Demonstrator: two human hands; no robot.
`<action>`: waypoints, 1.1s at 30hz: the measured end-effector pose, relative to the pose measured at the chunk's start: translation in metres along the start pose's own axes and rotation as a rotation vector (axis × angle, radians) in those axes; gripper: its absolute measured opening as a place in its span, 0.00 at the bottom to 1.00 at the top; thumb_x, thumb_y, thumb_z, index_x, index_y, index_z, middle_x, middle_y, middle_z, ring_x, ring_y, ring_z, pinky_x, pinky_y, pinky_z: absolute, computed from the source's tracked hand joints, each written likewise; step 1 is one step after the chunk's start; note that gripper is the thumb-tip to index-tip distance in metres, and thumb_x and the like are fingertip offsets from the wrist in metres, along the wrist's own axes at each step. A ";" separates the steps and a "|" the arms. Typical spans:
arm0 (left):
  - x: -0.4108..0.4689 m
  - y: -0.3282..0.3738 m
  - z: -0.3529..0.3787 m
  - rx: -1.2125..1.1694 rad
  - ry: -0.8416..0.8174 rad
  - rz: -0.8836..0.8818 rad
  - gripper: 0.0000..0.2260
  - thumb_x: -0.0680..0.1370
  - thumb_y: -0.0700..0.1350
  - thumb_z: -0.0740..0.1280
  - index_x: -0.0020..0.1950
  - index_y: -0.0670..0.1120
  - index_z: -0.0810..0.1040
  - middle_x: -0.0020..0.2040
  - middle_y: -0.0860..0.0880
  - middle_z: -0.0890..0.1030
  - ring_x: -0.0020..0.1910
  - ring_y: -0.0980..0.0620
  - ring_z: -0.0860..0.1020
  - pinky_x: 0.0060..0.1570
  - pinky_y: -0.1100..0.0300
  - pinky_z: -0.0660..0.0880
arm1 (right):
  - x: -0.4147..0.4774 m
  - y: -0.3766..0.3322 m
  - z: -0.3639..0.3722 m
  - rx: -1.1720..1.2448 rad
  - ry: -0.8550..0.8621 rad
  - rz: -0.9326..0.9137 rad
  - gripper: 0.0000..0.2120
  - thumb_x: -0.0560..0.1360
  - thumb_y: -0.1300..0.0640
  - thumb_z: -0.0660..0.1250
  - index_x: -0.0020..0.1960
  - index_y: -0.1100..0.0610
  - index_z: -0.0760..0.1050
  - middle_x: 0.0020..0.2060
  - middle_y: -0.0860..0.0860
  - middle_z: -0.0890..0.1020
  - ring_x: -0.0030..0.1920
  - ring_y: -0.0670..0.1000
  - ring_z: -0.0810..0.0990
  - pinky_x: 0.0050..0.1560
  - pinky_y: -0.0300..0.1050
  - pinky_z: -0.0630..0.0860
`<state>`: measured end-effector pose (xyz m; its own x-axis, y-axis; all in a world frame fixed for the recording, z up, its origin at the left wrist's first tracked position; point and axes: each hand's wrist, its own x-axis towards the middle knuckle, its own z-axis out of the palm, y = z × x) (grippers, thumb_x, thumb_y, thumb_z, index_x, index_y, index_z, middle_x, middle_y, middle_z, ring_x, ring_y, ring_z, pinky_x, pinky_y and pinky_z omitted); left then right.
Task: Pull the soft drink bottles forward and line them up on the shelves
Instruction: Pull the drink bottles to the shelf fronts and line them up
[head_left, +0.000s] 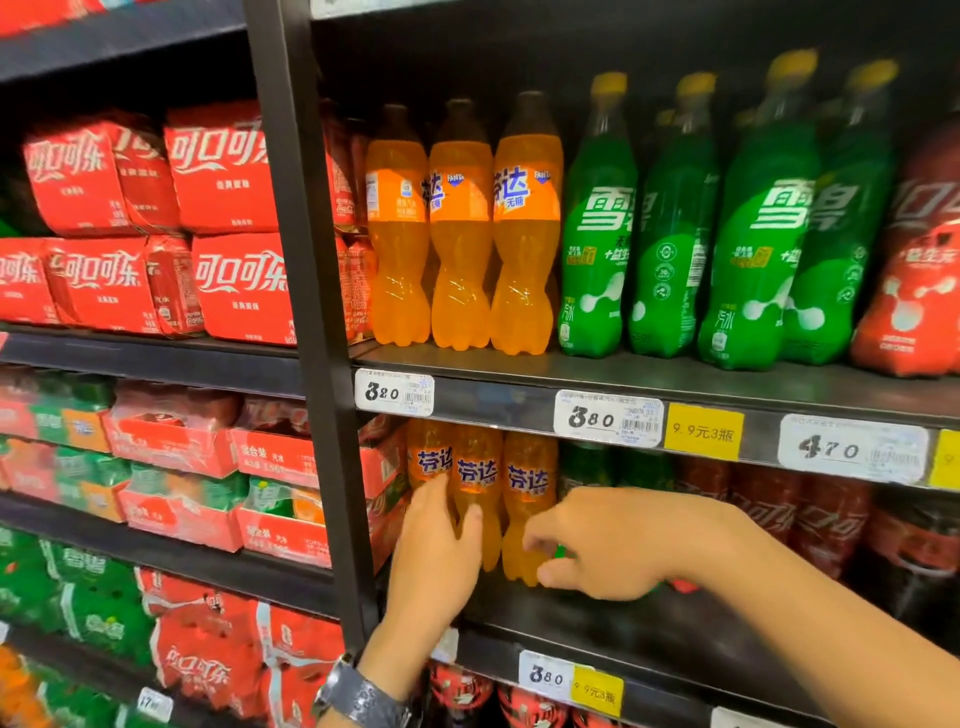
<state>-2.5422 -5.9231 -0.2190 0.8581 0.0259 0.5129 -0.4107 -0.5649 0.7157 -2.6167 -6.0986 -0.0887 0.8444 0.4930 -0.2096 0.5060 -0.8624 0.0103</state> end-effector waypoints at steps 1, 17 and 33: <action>0.004 0.000 -0.004 -0.027 -0.010 -0.049 0.18 0.79 0.51 0.62 0.69 0.52 0.68 0.63 0.58 0.72 0.62 0.58 0.71 0.61 0.60 0.69 | -0.003 0.000 0.000 0.013 -0.018 0.000 0.17 0.77 0.44 0.58 0.64 0.47 0.70 0.56 0.48 0.78 0.53 0.52 0.77 0.55 0.51 0.75; 0.001 -0.009 -0.004 0.032 -0.170 -0.268 0.24 0.78 0.54 0.64 0.72 0.51 0.63 0.70 0.54 0.68 0.67 0.53 0.69 0.64 0.58 0.68 | 0.008 -0.011 0.018 0.117 0.078 -0.025 0.15 0.77 0.42 0.58 0.60 0.46 0.72 0.52 0.48 0.79 0.49 0.51 0.77 0.52 0.52 0.77; 0.065 0.124 -0.119 -0.017 -0.030 0.196 0.06 0.77 0.52 0.65 0.41 0.56 0.79 0.37 0.57 0.82 0.37 0.60 0.80 0.38 0.61 0.77 | -0.020 0.004 -0.084 0.320 0.772 -0.006 0.06 0.76 0.46 0.63 0.44 0.46 0.76 0.33 0.43 0.79 0.33 0.40 0.75 0.33 0.34 0.69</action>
<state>-2.5739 -5.8932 -0.0397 0.7695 -0.1078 0.6295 -0.5762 -0.5424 0.6114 -2.6166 -6.1023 -0.0026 0.7836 0.3373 0.5217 0.5353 -0.7927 -0.2915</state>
